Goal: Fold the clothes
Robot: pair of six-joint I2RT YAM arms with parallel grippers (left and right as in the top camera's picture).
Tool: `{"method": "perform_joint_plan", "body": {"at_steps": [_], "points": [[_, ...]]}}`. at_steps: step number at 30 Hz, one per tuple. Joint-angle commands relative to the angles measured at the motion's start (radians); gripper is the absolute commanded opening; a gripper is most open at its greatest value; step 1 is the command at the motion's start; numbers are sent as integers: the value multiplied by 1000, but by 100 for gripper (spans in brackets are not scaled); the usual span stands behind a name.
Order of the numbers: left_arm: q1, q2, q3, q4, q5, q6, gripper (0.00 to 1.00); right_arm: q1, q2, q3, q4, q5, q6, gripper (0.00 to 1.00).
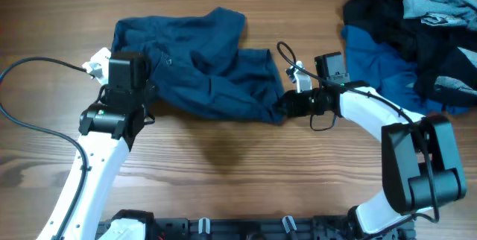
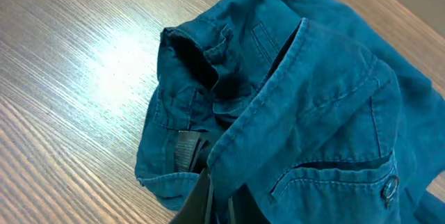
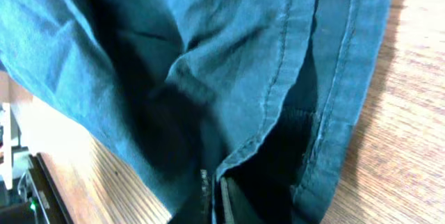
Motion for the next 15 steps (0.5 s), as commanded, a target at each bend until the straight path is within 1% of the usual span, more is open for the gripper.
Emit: {"method": "perform_joint_plan", "body": {"at_steps": [1, 3, 5, 7, 8, 10, 12, 13, 15], "points": [[5, -3, 9, 8, -26, 18, 4, -9, -2, 62, -12, -2, 34, 4], [6, -8, 9, 34, -25, 64, 4, -34, -44, 177, -100, 0, 29, 4], [5, -23, 16, 46, -40, 72, 4, -56, -78, 274, -175, 15, 23, 4], [6, -52, 48, 46, -80, 79, 4, -88, -116, 424, -280, 58, 21, 4], [6, -73, 76, 50, -103, 111, 4, -108, -128, 512, -337, 108, 21, 4], [6, -107, 127, 51, -181, 144, 4, -137, -138, 618, -399, 189, 32, 4], [6, -146, 167, 64, -268, 150, 4, -174, -146, 733, -480, 228, 14, 4], [6, -165, 177, 72, -275, 150, 4, -185, -146, 767, -516, 228, -4, 4], [5, -191, 178, 74, -267, 150, 4, -185, -145, 773, -564, 224, -14, 4]]}}
